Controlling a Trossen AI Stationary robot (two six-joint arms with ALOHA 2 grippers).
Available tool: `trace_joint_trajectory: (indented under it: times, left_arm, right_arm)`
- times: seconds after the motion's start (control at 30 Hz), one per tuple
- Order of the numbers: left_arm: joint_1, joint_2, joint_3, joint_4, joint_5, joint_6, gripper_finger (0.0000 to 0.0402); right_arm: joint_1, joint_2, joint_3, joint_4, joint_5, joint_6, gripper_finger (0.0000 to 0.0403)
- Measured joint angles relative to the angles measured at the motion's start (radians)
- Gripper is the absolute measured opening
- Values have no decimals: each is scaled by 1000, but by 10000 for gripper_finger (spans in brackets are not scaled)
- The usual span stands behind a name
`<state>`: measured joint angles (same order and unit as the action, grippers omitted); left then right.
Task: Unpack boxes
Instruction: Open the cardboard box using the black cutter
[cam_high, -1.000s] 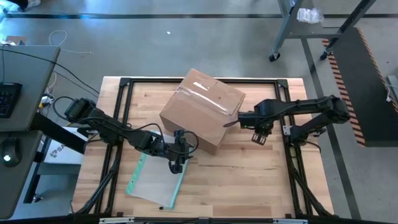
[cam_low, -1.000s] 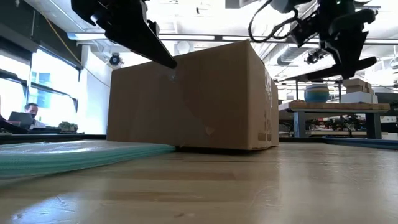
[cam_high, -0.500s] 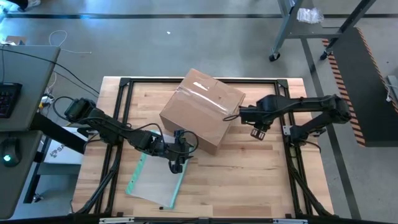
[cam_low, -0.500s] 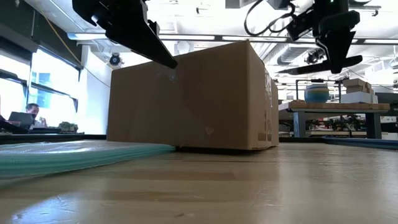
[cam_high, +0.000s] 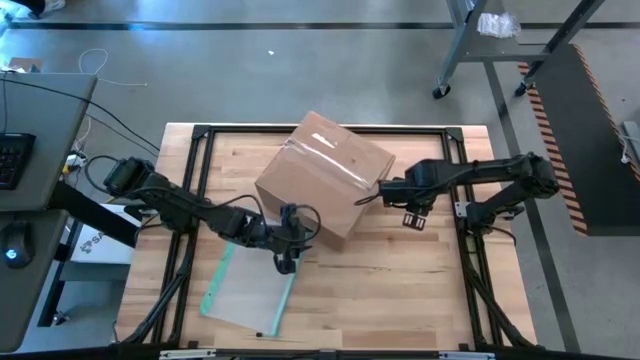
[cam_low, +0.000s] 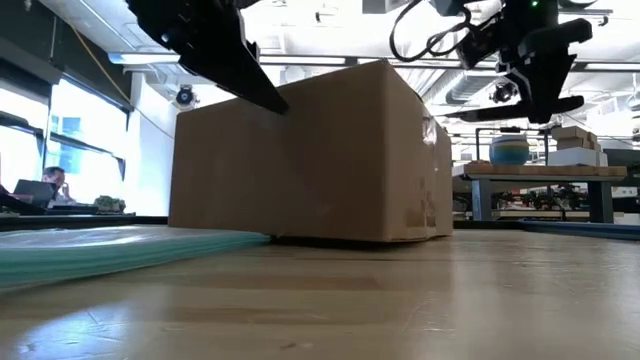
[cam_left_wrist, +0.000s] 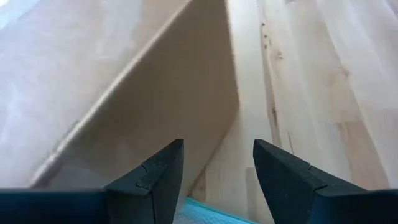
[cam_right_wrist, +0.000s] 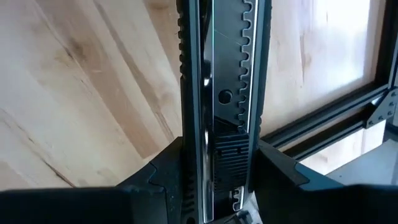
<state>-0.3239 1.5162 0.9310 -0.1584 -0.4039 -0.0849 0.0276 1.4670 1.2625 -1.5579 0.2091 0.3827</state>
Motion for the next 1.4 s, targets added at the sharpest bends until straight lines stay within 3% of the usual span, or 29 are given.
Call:
trace_joint_trajectory:
  times: [0.43,0.93,1.4]
  left_arm:
    - [17,0,-1,52,7,9,176]
    - [25,31,-1,143,2,8,176]
    - [48,73,0,155,-35,-37,176]
  right_arm:
    - [15,0,0,113,-46,-3,126]
    - [75,8,4,119,-71,45,126]
    - [224,138,211,14,-91,9,126]
